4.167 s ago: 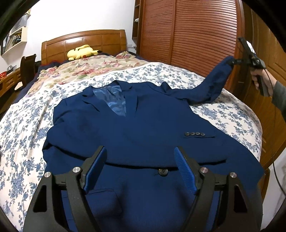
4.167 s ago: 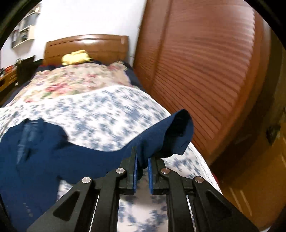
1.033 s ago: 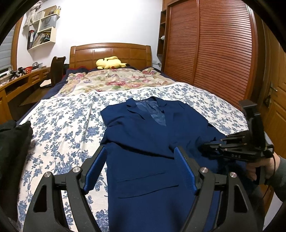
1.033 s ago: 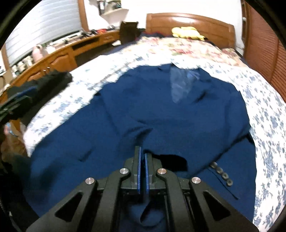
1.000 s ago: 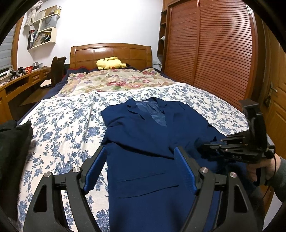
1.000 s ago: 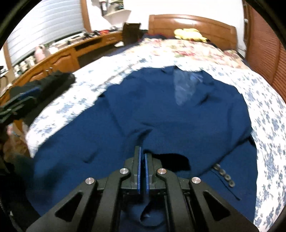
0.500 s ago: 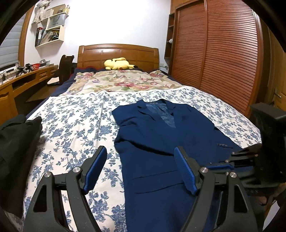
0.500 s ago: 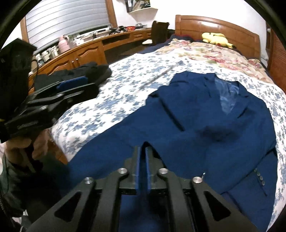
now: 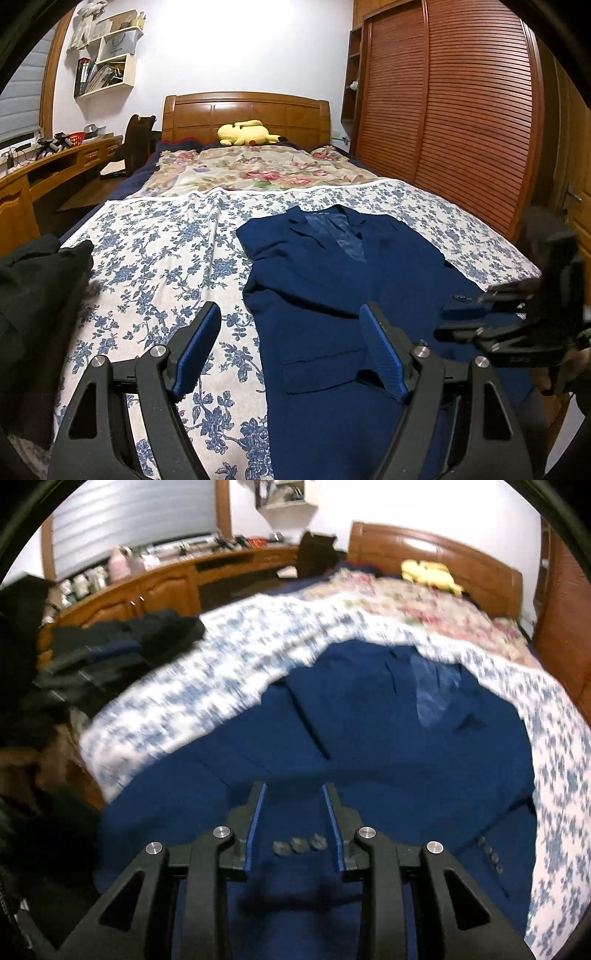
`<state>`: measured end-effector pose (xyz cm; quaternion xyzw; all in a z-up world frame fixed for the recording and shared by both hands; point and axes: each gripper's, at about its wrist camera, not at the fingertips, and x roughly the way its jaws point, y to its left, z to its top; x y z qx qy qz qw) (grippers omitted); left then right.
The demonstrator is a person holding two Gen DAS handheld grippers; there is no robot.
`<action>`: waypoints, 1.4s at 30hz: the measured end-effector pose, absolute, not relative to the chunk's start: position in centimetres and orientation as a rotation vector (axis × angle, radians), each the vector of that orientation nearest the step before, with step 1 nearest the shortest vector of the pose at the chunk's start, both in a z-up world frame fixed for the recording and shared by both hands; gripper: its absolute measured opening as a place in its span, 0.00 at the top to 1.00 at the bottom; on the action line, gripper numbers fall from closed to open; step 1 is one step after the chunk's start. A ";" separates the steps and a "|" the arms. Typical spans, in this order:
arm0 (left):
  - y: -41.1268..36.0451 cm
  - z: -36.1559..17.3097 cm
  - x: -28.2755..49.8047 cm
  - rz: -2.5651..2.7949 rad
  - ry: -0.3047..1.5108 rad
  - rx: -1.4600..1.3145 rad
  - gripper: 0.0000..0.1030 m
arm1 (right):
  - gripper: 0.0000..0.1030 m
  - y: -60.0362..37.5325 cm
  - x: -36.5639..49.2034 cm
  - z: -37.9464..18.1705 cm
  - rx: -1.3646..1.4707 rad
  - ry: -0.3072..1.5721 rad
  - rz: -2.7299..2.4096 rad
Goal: Fold large clothes
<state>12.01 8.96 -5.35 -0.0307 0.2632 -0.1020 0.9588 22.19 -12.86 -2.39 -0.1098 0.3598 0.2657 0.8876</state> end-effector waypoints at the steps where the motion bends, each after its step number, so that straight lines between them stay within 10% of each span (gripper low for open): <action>1: 8.9 -5.4 12.0 -0.207 0.535 -0.060 0.24 | 0.70 -12.9 22.6 -3.3 -0.228 0.772 0.548; 22: 6.8 -6.8 12.3 -0.215 0.590 0.018 0.24 | 0.70 -16.9 20.8 -5.3 -0.163 0.760 0.468; 29: 5.9 -7.0 12.4 -0.218 0.600 0.042 0.24 | 0.44 -22.4 17.7 -5.6 -0.169 0.742 0.308; 42: 4.2 -8.6 9.9 -0.232 0.648 0.065 0.24 | 0.40 -29.6 16.1 -7.6 -0.056 0.780 0.159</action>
